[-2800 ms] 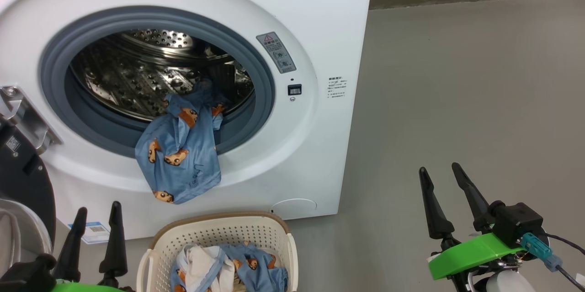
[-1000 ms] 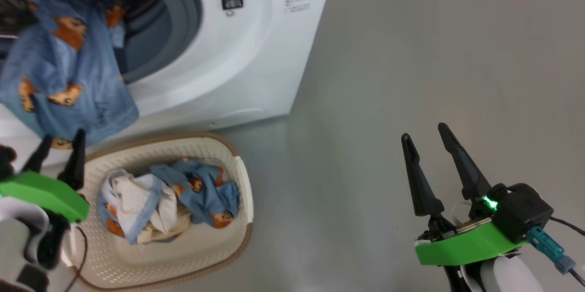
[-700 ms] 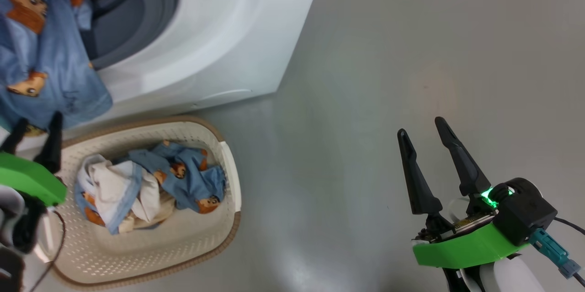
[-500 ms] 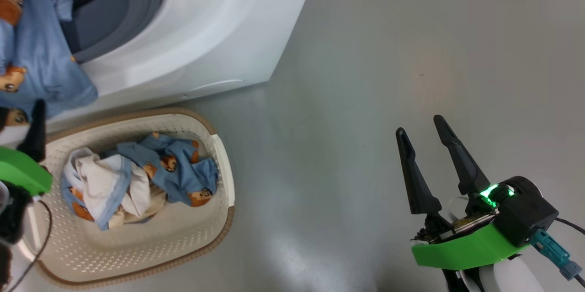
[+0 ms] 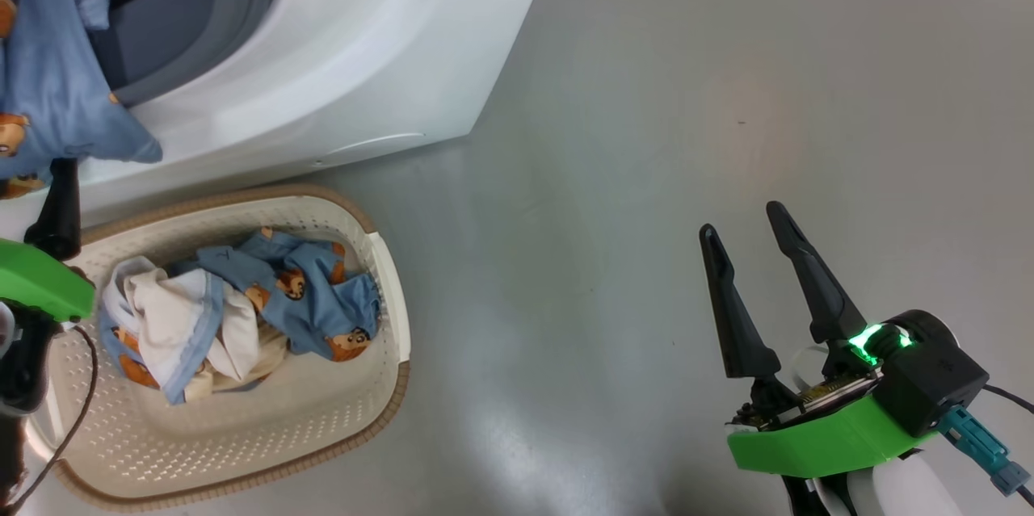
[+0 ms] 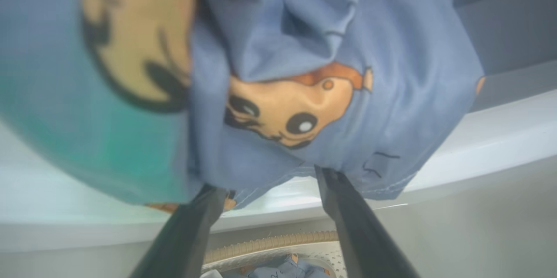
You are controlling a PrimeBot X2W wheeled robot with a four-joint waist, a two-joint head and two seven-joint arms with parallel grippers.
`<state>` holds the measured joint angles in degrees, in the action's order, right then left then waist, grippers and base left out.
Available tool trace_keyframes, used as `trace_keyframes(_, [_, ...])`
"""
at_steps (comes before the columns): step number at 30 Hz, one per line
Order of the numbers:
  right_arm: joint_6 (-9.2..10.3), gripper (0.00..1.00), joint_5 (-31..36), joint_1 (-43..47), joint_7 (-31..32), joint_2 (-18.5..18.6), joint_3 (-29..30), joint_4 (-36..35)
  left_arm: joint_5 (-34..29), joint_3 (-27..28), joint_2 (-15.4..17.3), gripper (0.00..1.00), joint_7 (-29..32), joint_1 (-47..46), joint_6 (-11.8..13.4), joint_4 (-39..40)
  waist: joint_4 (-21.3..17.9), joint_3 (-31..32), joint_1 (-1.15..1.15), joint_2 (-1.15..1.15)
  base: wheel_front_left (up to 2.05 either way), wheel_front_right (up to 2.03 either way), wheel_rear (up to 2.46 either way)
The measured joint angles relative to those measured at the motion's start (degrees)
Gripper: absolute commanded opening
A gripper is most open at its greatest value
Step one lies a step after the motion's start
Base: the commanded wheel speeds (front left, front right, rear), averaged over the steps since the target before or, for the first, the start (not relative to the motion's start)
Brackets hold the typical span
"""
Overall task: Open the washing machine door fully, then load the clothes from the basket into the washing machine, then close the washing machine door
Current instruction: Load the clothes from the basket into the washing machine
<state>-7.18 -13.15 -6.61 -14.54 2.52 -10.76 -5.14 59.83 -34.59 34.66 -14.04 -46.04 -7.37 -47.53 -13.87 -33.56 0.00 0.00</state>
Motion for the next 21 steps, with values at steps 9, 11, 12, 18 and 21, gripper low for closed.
trace_keyframes(9, [0.0,1.0,0.0,-0.5,0.0,0.0,0.0,1.7,-2.0,1.2,-1.1,0.0,-0.2,1.8,0.0,2.8,1.0,1.9,0.0,0.0,0.0,0.0,0.0])
trace_keyframes(11, [0.0,1.0,-0.1,-0.9,0.0,0.0,-0.2,2.4,-2.9,-0.6,-0.9,0.0,-0.4,1.8,0.0,3.9,1.3,2.6,0.0,0.0,0.0,0.0,0.0])
trace_keyframes(12, [0.0,1.0,-0.2,-1.2,0.0,0.0,-0.2,2.8,-2.8,-1.2,-1.0,0.0,-0.4,2.0,0.0,4.7,1.4,2.9,0.0,0.0,0.0,0.0,0.0])
trace_keyframes(18, [0.0,1.0,-0.8,-1.3,0.0,0.0,-0.2,4.7,-3.0,-2.1,-1.0,0.0,-0.4,5.0,0.0,9.9,2.4,5.0,-0.01,0.0,0.0,0.0,0.0])
trace_keyframes(21, [0.0,1.0,-1.0,-1.4,0.0,0.0,-0.2,5.6,-3.4,-1.5,-1.0,0.0,-0.4,5.9,0.0,12.3,2.9,6.2,0.0,0.0,0.0,0.0,0.0])
